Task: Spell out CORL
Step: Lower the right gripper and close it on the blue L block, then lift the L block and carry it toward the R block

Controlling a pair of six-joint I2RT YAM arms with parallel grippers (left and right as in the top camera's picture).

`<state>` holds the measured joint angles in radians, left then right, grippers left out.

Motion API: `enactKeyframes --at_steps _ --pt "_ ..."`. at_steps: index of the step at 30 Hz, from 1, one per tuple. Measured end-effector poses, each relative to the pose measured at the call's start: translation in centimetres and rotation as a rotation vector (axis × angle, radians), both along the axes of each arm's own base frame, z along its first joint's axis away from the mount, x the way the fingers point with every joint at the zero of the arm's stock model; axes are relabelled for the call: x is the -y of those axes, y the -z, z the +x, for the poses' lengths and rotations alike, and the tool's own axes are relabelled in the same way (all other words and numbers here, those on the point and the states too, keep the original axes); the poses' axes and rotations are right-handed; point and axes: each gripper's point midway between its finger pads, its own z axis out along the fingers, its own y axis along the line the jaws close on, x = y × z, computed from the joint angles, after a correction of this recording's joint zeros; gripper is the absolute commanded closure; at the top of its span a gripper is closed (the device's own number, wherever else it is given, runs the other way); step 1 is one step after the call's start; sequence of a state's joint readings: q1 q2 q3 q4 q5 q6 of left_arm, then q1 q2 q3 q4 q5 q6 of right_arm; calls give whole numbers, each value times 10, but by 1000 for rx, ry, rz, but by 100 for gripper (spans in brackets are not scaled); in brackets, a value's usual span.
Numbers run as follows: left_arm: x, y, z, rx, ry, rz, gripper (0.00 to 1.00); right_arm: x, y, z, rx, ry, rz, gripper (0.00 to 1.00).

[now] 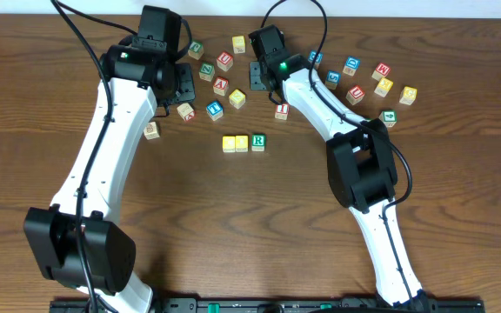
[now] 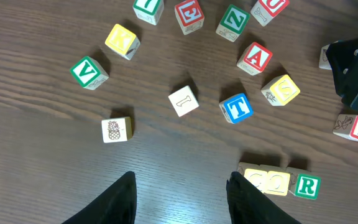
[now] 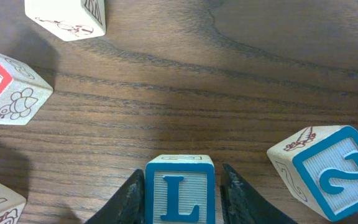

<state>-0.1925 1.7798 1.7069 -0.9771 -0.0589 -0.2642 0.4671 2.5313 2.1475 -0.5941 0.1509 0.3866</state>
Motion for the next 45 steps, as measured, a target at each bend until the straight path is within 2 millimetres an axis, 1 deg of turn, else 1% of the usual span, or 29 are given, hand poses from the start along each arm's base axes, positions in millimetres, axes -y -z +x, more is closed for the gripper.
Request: enactKeyframes --at_steps 1,8,18,20,22,24,25,28,30,32,34,35,37,39,42,45 --pt "0 0 0 0 0 0 54 0 0 0 0 0 0 71" --pt "0 0 0 0 0 0 54 0 -1 1 4 3 4 76" --pt "0 0 0 0 0 0 54 0 -1 1 5 -2 1 79" --pt "0 0 0 0 0 0 54 1 -5 -1 2 -7 -4 79" --pt "0 0 0 0 0 0 54 2 -17 -2 8 -13 -6 80" --pt "0 0 0 0 0 0 53 2 -35 -4 22 -17 -2 81" --pt "0 0 0 0 0 0 53 3 -48 -6 32 -20 1 81" --pt "0 0 0 1 0 0 54 7 -95 -12 74 -25 15 81" --pt "0 0 0 0 0 0 54 11 -128 -20 100 -27 25 80" --pt "0 0 0 1 0 0 54 17 -160 -33 114 -29 32 81" --pt "0 0 0 1 0 0 54 23 -184 -48 114 -33 34 81" --pt "0 0 0 1 0 0 53 28 -193 -59 95 -39 33 81" --pt "0 0 0 1 0 0 54 34 -206 -76 67 -47 32 81" --pt "0 0 0 0 0 0 54 40 -211 -95 17 -57 23 81" --pt "0 0 0 1 0 0 53 50 -206 -126 -93 -70 -3 81" --pt "0 0 0 1 0 0 54 54 -197 -144 -179 -84 -13 81"
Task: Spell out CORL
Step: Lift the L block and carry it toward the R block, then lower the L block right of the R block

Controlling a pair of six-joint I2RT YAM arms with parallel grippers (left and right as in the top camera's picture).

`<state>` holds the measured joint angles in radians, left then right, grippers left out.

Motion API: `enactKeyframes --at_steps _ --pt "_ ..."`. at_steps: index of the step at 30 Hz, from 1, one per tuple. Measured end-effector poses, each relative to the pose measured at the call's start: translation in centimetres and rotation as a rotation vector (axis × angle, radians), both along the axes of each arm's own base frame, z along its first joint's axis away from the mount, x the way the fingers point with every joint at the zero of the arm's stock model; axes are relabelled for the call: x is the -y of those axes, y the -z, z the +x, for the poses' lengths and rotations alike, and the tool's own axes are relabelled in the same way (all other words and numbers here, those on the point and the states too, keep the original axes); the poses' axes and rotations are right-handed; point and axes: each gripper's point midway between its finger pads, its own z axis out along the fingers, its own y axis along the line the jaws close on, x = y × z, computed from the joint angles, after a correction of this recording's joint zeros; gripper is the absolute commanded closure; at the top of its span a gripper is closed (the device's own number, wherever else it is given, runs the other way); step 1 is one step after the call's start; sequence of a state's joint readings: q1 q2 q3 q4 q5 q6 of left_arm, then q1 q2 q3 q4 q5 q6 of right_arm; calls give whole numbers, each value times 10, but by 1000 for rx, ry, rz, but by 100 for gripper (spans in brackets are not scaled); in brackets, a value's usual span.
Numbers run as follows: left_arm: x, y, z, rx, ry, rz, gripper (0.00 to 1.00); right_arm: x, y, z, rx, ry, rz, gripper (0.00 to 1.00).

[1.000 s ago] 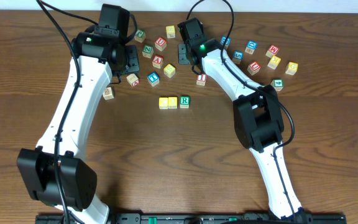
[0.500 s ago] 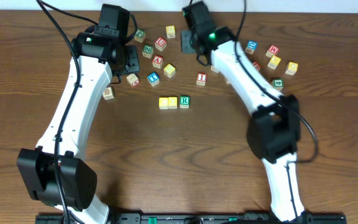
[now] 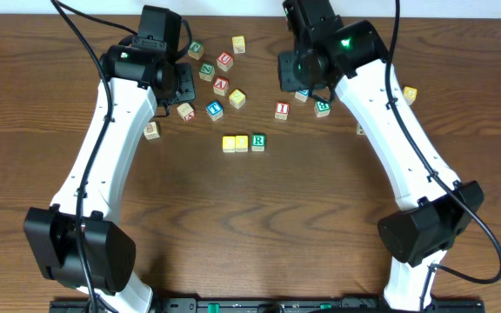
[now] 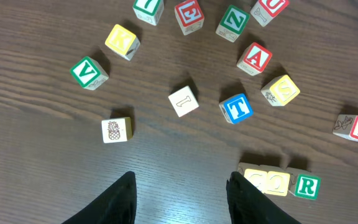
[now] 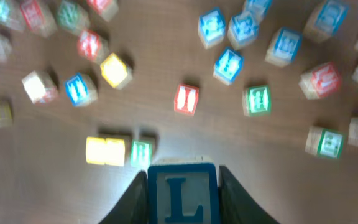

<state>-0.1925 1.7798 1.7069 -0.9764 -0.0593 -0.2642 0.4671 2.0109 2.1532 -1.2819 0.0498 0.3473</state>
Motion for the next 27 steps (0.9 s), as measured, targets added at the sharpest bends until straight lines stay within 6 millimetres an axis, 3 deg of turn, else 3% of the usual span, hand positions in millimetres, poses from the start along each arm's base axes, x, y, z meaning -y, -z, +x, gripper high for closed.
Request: enactKeyframes --at_steps 6,14,17,27 --pt "0 0 0 0 0 0 53 -3 27 -22 -114 -17 -19 80" --pt "0 0 0 0 0 0 54 -21 109 -50 -262 -41 -46 81" --pt "0 0 0 0 0 0 54 -28 130 -51 -261 -46 -37 81" --pt "0 0 0 0 0 0 54 -36 169 -44 -202 -43 -8 80"
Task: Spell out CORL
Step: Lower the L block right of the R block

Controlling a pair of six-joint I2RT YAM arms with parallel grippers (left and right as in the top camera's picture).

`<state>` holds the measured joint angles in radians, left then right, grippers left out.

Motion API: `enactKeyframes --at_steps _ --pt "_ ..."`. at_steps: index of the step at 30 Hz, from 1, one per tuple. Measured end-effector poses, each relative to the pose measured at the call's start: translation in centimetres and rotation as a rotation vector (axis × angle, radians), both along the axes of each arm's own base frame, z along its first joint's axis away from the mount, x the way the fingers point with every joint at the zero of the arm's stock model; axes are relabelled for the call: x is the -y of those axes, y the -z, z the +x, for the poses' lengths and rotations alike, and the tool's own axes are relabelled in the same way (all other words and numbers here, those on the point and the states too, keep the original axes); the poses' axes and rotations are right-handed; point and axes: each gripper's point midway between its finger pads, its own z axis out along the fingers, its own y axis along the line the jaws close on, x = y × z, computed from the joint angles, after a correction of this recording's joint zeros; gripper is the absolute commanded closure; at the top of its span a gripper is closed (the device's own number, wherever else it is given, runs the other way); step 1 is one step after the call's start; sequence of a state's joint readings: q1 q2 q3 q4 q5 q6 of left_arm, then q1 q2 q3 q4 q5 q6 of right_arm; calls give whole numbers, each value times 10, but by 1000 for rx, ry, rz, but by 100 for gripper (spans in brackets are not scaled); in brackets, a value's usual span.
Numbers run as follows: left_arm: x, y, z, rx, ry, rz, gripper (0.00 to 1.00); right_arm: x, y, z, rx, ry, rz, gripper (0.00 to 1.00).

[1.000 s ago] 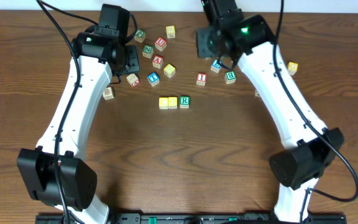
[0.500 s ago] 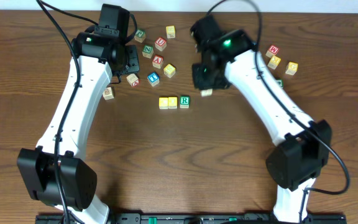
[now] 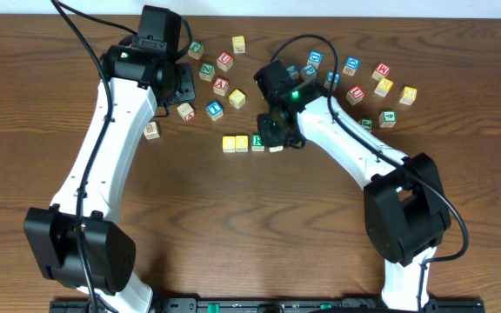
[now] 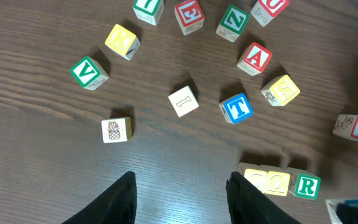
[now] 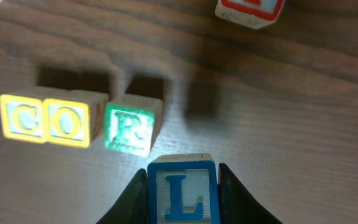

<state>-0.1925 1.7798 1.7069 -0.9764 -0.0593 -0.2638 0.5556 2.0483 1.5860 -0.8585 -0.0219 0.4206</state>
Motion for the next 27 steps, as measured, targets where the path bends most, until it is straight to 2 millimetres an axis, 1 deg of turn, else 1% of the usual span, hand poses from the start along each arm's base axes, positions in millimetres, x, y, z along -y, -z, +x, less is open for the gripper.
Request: enactKeyframes --at_steps 4,7,12,17,23,24,27 --pt "0 0 0 0 0 0 53 3 14 -1 6 30 -4 79" --pt "0 0 0 0 0 0 54 7 20 -1 14 53 -15 79" --pt "0 0 0 0 0 0 53 8 23 5 47 72 -16 78" --pt "0 0 0 0 0 0 53 4 23 13 84 84 3 75" --pt "0 0 0 0 0 0 54 6 30 11 82 93 2 72" --pt "0 0 0 0 0 0 54 7 31 10 80 95 1 71" --pt "0 0 0 0 0 0 54 7 32 9 78 101 1 62"
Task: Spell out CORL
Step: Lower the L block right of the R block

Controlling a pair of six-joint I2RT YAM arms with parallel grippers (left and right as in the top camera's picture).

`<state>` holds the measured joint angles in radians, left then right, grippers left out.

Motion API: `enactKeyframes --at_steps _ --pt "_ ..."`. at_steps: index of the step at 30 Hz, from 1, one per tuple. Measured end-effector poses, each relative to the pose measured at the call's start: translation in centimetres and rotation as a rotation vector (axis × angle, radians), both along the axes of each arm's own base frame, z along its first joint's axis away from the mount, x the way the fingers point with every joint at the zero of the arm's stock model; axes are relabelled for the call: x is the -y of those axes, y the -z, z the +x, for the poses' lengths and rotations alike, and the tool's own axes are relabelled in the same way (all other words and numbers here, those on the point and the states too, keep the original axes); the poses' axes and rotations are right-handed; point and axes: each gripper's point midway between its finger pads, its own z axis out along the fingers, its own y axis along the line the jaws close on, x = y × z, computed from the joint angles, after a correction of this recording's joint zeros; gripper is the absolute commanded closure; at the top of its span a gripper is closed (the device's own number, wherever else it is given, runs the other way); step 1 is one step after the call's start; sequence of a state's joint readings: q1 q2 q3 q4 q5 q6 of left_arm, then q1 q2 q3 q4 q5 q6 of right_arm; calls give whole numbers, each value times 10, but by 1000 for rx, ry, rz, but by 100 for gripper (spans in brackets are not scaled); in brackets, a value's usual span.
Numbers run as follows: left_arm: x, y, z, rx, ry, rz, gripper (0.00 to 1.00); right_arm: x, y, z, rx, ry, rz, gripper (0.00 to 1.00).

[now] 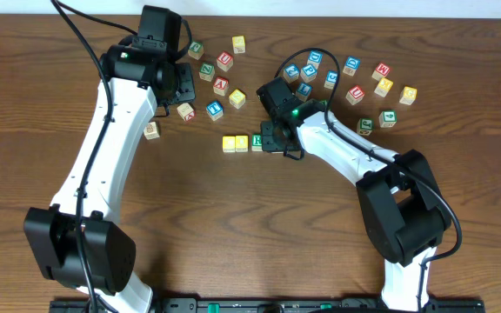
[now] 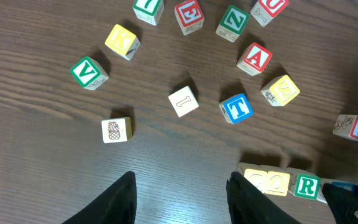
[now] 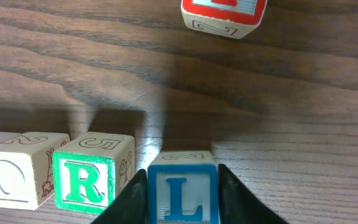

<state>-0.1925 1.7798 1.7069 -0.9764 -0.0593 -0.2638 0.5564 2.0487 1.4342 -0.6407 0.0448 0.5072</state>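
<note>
A row of blocks lies mid-table: yellow C [image 1: 230, 143], yellow O [image 1: 243, 143], green R [image 1: 257, 141]. In the right wrist view the green R [image 3: 84, 182] stands just left of the blue L block [image 3: 179, 196]. My right gripper [image 3: 180, 198] is shut on the L block, low at the table right beside the R. Seen from overhead the right gripper [image 1: 274, 138] covers the L. My left gripper [image 2: 180, 198] is open over bare wood, left of the yellow C [image 2: 255, 180], O [image 2: 278, 183] and R [image 2: 306, 186].
Loose letter blocks scatter along the far side: T [image 1: 215, 109], A [image 1: 221, 85], a red I block [image 3: 224, 14] just beyond the row, and a cluster at the far right [image 1: 383, 86]. A pineapple block [image 1: 151, 130] sits left.
My right gripper with the L block has come lower and closer to the R, so the L now stands right beside it. The left arm has not moved.
My right gripper was shut on the L block on the table among the far loose blocks. Then it held the L high above the table. Later it was near the C-O-R row, and now the L sits at the row's right end, still gripped.
</note>
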Motion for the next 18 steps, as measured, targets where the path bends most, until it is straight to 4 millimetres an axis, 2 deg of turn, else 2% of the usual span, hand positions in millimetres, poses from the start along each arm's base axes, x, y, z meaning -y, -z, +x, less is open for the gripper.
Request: enactKeyframes --at_steps 6,13,18 --pt "0 0 0 0 0 0 53 -1 0 0 0 3 1 58" --pt "0 0 0 0 0 0 53 -2 0 -2 -4 -1 1 61" --pt "0 0 0 0 0 0 54 -3 -4 -2 -4 -3 5 59"
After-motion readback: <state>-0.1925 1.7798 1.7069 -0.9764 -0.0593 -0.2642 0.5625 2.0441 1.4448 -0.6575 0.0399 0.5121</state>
